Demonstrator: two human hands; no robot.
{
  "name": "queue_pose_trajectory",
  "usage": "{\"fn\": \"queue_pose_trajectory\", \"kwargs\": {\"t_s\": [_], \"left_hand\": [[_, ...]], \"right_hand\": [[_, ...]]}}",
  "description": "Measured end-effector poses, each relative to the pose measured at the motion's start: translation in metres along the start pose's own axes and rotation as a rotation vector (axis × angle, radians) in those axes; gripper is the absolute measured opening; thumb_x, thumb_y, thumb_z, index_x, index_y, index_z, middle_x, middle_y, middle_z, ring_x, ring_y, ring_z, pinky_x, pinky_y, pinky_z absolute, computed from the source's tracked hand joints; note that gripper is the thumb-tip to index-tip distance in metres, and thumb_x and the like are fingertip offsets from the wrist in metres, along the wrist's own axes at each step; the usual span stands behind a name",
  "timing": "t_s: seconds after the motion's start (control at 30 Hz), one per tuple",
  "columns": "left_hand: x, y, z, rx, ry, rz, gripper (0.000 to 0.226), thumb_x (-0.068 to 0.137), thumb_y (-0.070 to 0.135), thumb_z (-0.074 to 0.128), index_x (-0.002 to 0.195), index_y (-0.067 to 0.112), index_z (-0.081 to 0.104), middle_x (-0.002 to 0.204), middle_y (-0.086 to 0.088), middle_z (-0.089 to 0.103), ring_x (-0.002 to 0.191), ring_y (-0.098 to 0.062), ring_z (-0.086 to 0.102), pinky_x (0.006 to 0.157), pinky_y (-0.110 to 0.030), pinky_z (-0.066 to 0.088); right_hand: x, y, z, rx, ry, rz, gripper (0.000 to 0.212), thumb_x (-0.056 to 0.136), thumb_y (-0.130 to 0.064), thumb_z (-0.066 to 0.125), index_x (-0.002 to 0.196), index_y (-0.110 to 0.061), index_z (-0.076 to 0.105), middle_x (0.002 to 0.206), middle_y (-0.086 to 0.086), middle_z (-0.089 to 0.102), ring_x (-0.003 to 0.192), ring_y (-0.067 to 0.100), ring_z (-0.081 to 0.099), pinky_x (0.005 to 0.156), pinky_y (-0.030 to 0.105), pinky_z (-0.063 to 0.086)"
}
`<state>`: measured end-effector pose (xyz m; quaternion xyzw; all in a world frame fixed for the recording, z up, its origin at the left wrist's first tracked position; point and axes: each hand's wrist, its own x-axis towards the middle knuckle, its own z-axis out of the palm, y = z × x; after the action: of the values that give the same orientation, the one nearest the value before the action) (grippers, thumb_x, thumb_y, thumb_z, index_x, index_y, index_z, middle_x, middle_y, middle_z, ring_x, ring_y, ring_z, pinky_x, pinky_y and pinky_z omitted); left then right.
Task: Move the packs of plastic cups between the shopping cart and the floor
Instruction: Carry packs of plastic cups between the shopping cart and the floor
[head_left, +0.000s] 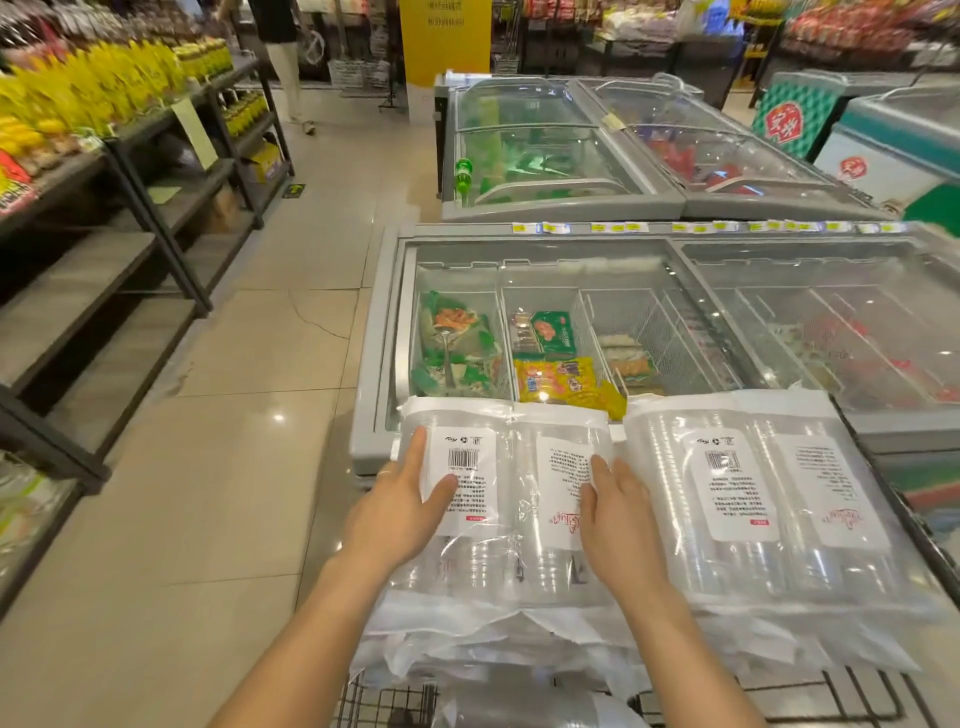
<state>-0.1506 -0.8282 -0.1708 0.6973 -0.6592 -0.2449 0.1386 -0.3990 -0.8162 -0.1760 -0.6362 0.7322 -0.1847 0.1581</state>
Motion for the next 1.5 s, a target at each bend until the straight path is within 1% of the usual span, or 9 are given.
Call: {"fn": "queue_pose_trajectory", "kwargs": {"t_s": [0.1, 0.23, 0.47, 0.63, 0.73, 0.93, 1.07, 1.2, 1.5], "left_hand": [[-0.002, 0.000, -0.001, -0.006, 0.002, -0.009, 0.075, 0.093, 0.068, 0.029, 0.154, 0.042, -0.007, 0.150, -0.008, 0.041, 0.131, -0.028, 0.046, 0.096, -0.046, 0.047], [-0.006, -0.001, -0.003, -0.014, 0.020, -0.036, 0.079, 0.089, 0.074, 0.028, 0.152, 0.044, -0.008, 0.152, -0.010, 0.034, 0.130, -0.030, 0.047, 0.096, -0.047, 0.047], [-0.014, 0.003, -0.018, 0.027, 0.048, -0.046, 0.078, 0.090, 0.075, 0.026, 0.155, 0.041, -0.001, 0.160, -0.010, 0.022, 0.143, -0.030, 0.030, 0.106, -0.050, 0.039], [-0.022, 0.014, -0.044, 0.086, 0.158, -0.059, 0.076, 0.091, 0.072, 0.031, 0.155, 0.039, 0.008, 0.162, -0.009, 0.019, 0.147, -0.028, 0.024, 0.111, -0.046, 0.033], [-0.028, 0.022, -0.068, 0.152, 0.242, -0.046, 0.080, 0.086, 0.075, 0.026, 0.155, 0.038, 0.011, 0.161, -0.010, 0.022, 0.148, -0.027, 0.021, 0.113, -0.046, 0.029], [-0.063, 0.024, -0.129, 0.269, 0.464, -0.071, 0.073, 0.092, 0.068, 0.032, 0.155, 0.038, 0.013, 0.161, -0.007, 0.024, 0.146, -0.027, 0.025, 0.114, -0.046, 0.027], [-0.093, 0.005, -0.170, 0.378, 0.612, -0.138, 0.074, 0.091, 0.069, 0.034, 0.154, 0.036, 0.017, 0.159, -0.007, 0.029, 0.145, -0.026, 0.027, 0.114, -0.046, 0.030], [-0.140, -0.026, -0.211, 0.425, 0.675, -0.222, 0.076, 0.087, 0.072, 0.026, 0.154, 0.036, 0.019, 0.158, -0.005, 0.030, 0.145, -0.025, 0.027, 0.114, -0.046, 0.030], [-0.285, -0.128, -0.289, 0.458, 0.809, -0.443, 0.082, 0.081, 0.076, 0.016, 0.152, 0.037, 0.026, 0.157, -0.002, 0.034, 0.144, -0.025, 0.029, 0.113, -0.048, 0.029]], "right_hand": [[0.000, -0.002, -0.003, 0.003, -0.002, -0.029, 0.047, 0.104, -0.024, 0.038, 0.149, -0.012, 0.037, 0.157, 0.020, 0.025, 0.146, 0.032, 0.021, 0.116, 0.037, 0.023], [0.001, -0.003, -0.011, 0.036, -0.020, -0.035, 0.048, 0.101, -0.029, 0.044, 0.147, -0.014, 0.041, 0.158, 0.017, 0.023, 0.146, 0.030, 0.020, 0.116, 0.038, 0.023], [0.006, -0.014, -0.028, 0.031, -0.001, -0.091, 0.055, 0.099, -0.036, 0.047, 0.149, -0.019, 0.036, 0.160, 0.010, 0.022, 0.147, 0.026, 0.019, 0.117, 0.039, 0.023], [0.010, -0.033, -0.046, 0.041, 0.028, -0.207, 0.059, 0.097, -0.042, 0.048, 0.151, -0.023, 0.033, 0.160, 0.007, 0.024, 0.147, 0.024, 0.019, 0.117, 0.040, 0.023], [0.015, -0.055, -0.062, 0.058, 0.046, -0.266, 0.062, 0.097, -0.047, 0.048, 0.152, -0.025, 0.030, 0.161, 0.004, 0.023, 0.148, 0.022, 0.014, 0.119, 0.040, 0.019], [0.011, -0.124, -0.084, 0.061, 0.099, -0.440, 0.067, 0.092, -0.057, 0.043, 0.150, -0.025, 0.034, 0.158, 0.006, 0.029, 0.148, 0.027, 0.018, 0.118, 0.043, 0.018], [-0.002, -0.180, -0.091, 0.014, 0.059, -0.551, 0.066, 0.095, -0.057, 0.042, 0.152, -0.031, 0.025, 0.162, 0.004, 0.018, 0.149, 0.024, 0.007, 0.119, 0.041, 0.010], [-0.032, -0.240, -0.091, 0.030, 0.061, -0.692, 0.069, 0.093, -0.063, 0.038, 0.153, -0.032, 0.024, 0.161, 0.006, 0.019, 0.149, 0.026, 0.008, 0.120, 0.042, 0.011], [-0.153, -0.381, -0.066, 0.071, 0.016, -0.948, 0.068, 0.094, -0.062, 0.040, 0.153, -0.034, 0.020, 0.163, 0.002, 0.014, 0.150, 0.023, 0.005, 0.119, 0.042, 0.009]]}}
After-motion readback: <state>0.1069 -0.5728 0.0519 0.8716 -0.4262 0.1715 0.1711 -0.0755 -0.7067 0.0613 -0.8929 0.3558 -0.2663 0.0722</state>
